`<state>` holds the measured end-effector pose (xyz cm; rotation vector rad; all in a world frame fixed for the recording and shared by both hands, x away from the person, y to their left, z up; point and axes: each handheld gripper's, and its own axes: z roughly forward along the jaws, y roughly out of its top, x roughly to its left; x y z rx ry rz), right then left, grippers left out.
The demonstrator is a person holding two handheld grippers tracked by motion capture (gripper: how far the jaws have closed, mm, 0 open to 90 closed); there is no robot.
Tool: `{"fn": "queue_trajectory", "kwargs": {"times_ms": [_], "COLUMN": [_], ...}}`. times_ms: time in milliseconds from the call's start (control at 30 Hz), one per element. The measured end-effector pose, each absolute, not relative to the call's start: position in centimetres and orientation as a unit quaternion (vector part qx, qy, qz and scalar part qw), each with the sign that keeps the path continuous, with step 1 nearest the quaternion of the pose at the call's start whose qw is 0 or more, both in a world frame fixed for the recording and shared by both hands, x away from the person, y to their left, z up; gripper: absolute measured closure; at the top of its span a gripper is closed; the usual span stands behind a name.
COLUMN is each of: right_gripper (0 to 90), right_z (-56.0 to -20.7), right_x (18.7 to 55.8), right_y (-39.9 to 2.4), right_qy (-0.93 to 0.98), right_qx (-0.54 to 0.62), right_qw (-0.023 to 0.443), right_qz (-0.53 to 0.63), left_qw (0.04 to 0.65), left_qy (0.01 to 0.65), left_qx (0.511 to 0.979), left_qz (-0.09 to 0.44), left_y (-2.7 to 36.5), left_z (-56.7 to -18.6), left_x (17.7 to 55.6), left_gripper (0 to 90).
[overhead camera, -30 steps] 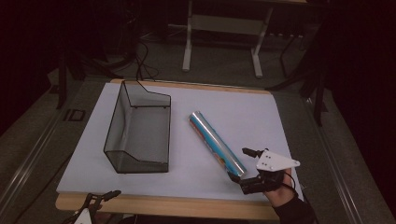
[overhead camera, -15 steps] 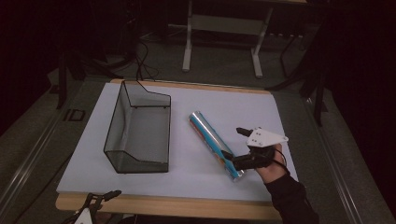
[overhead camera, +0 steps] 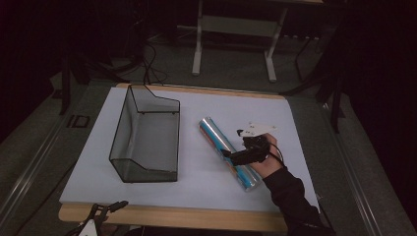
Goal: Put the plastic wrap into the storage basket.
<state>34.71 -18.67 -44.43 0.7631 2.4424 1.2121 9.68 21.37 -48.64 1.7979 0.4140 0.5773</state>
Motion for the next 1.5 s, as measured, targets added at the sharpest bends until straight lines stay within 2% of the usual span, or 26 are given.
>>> {"fn": "queue_trajectory", "kwargs": {"times_ms": [700, 1167, 1300, 1500], "right_gripper": [9.2, 20.6, 26.8, 29.4], "right_z": [-49.2, -51.6, -52.2, -52.2], "right_x": [40.4, 42.6, 42.6, 42.5], "right_y": [-15.0, -13.8, -13.6, -13.0], "right_qy": [0.875, 0.880, 0.885, 0.893], "right_qx": [0.379, 0.433, 0.433, 0.422], "right_qw": [0.102, 0.057, 0.051, 0.059], "right_qz": [0.283, 0.186, 0.162, 0.142], "left_qw": [0.563, 0.563, 0.562, 0.561], "left_qy": [0.172, 0.171, 0.171, 0.171], "left_qx": [0.769, 0.770, 0.771, 0.772], "left_qz": [0.248, 0.247, 0.246, 0.246], "left_y": [21.3, 21.3, 21.2, 21.2], "left_z": [-48.7, -48.7, -48.7, -48.8], "left_x": [9.7, 9.6, 9.6, 9.7], "left_gripper": [0.1, 0.1, 0.1, 0.1]}}
